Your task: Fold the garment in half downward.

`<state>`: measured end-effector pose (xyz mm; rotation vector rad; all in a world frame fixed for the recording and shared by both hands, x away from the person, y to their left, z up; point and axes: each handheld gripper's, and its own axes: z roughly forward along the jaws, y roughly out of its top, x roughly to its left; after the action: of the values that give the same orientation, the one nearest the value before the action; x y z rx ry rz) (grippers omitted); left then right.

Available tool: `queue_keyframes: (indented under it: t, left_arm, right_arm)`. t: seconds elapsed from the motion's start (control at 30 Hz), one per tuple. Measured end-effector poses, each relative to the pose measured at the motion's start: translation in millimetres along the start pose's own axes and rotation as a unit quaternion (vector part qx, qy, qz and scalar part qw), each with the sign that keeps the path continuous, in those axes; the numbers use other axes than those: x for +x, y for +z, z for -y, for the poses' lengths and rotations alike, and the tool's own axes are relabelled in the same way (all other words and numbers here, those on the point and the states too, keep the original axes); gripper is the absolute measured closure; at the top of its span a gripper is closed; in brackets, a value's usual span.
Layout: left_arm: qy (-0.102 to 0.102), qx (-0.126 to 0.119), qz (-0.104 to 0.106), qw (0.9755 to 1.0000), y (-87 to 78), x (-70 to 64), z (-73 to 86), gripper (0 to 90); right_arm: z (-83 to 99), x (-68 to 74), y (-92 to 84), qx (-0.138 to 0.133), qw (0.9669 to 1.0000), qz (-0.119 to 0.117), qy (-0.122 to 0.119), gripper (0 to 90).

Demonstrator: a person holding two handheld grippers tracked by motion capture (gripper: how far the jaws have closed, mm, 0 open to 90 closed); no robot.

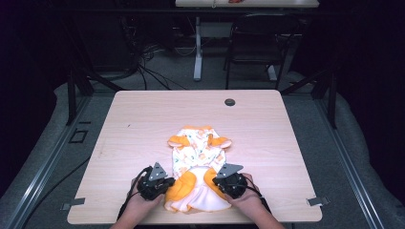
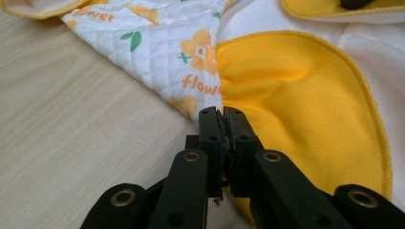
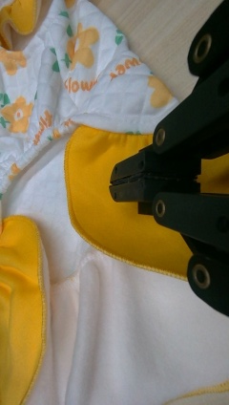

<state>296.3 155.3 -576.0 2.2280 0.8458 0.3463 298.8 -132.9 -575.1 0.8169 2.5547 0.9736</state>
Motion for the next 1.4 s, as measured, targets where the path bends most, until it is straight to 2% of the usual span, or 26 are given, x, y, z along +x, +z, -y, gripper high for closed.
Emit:
queue_keyframes:
  t: [0.03,0.13,0.23,0.33,0.43,0.47,0.53,0.63,0.67,0.7,0.73,0.8,0.83,0.97,1.03,1.07,1.13,1.23,1.27,1.33,1.4]
  left_arm:
    - [0.008,0.006,0.002,0.9999,-3.1,-2.7,1.5,86.9]
    - [0.014,0.013,0.003,0.9998,-5.4,-4.7,2.4,86.9]
    - [0.01,0.017,0.007,0.9998,-7.2,-5.8,3.3,86.9]
    - [0.01,0.021,0.009,0.9997,-10.2,-6.6,5.1,86.9]
    - [0.008,0.026,0.017,0.9995,-14.4,-7.9,8.4,86.9]
    - [0.001,0.026,0.025,0.9994,-16.6,-6.9,9.9,86.7]
    - [-0.005,0.017,0.028,0.9994,-19.1,-3.9,9.1,85.7]
    - [-0.007,0.008,0.024,0.9997,-22.1,2.6,4.4,85.2]
    - [-0.01,0.005,0.024,0.9996,-22.8,7.3,0.8,85.0]
    - [-0.015,0.003,0.022,0.9997,-21.7,17.8,-7.7,84.6]
    - [-0.021,0.0,0.021,0.9996,-19.7,22.9,-12.4,84.3]
    - [-0.027,-0.007,0.025,0.9993,-16.4,33.7,-23.0,83.9]
    - [-0.027,-0.007,0.025,0.9993,-16.4,33.7,-23.0,83.6]
    - [-0.043,-0.019,0.02,0.9987,-6.0,50.7,-43.9,83.4]
    - [-0.053,-0.024,0.019,0.9981,4.5,62.7,-58.0,84.1]
    - [-0.053,-0.024,0.019,0.9981,4.5,62.7,-58.0,84.5]
    - [-0.055,-0.022,0.019,0.998,14.6,71.4,-72.3,85.1]
    - [-0.054,-0.018,0.016,0.9983,20.4,75.9,-81.0,85.3]
    - [-0.055,-0.018,0.013,0.9983,23.5,77.6,-84.7,85.3]
    - [-0.057,-0.016,0.012,0.9982,29.2,83.2,-91.9,85.6]
    - [-0.063,-0.018,0.009,0.9978,33.2,87.9,-95.7,86.1]
  right_arm:
    - [0.9,1.0,-1.3,0.002,1.0,-0.005,-0.001,89.5]
    - [1.6,4.3,-3.3,0.006,0.9999,-0.016,-0.002,89.5]
    - [1.0,6.4,-3.3,0.007,0.9998,-0.019,-0.005,89.5]
    - [-0.8,11.2,-5.6,0.022,0.9991,-0.034,-0.012,89.5]
    - [-1.3,13.9,-6.4,0.026,0.9987,-0.041,-0.014,89.5]
    - [-1.8,15.8,-6.4,0.026,0.9985,-0.047,-0.009,87.9]
    - [-4.4,14.9,-9.4,0.026,0.9985,-0.047,-0.009,86.3]
    - [-10.1,11.7,-17.3,0.008,0.9993,-0.035,-0.008,86.4]
    - [-13.7,8.2,-21.5,-0.005,0.9995,-0.032,-0.001,86.8]
    - [-21.3,-1.0,-26.1,-0.027,0.9992,-0.026,0.016,87.8]
    - [-25.0,-6.0,-26.1,-0.032,0.9989,-0.021,0.026,87.9]
    - [-31.3,-17.7,-23.9,-0.025,0.9992,-0.007,0.029,87.6]
    - [-31.3,-17.7,-23.9,-0.025,0.9992,-0.007,0.029,87.6]
    - [-42.4,-42.6,-14.0,-0.029,0.9978,0.002,0.06,89.3]
    - [-52.6,-57.5,-7.1,-0.03,0.9969,0.009,0.073,89.6]
    - [-52.6,-57.5,-7.1,-0.03,0.9969,0.009,0.073,89.6]
    - [-63.8,-69.8,-2.1,-0.03,0.9968,0.016,0.073,89.6]
    - [-70.9,-77.6,0.6,-0.026,0.997,0.019,0.07,89.6]
    - [-76.9,-85.3,4.0,-0.026,0.9966,0.024,0.075,89.6]
    - [-79.4,-89.5,6.4,-0.026,0.9963,0.026,0.078,89.6]
    - [-85.2,-100.6,14.9,-0.023,0.9949,0.033,0.093,89.3]
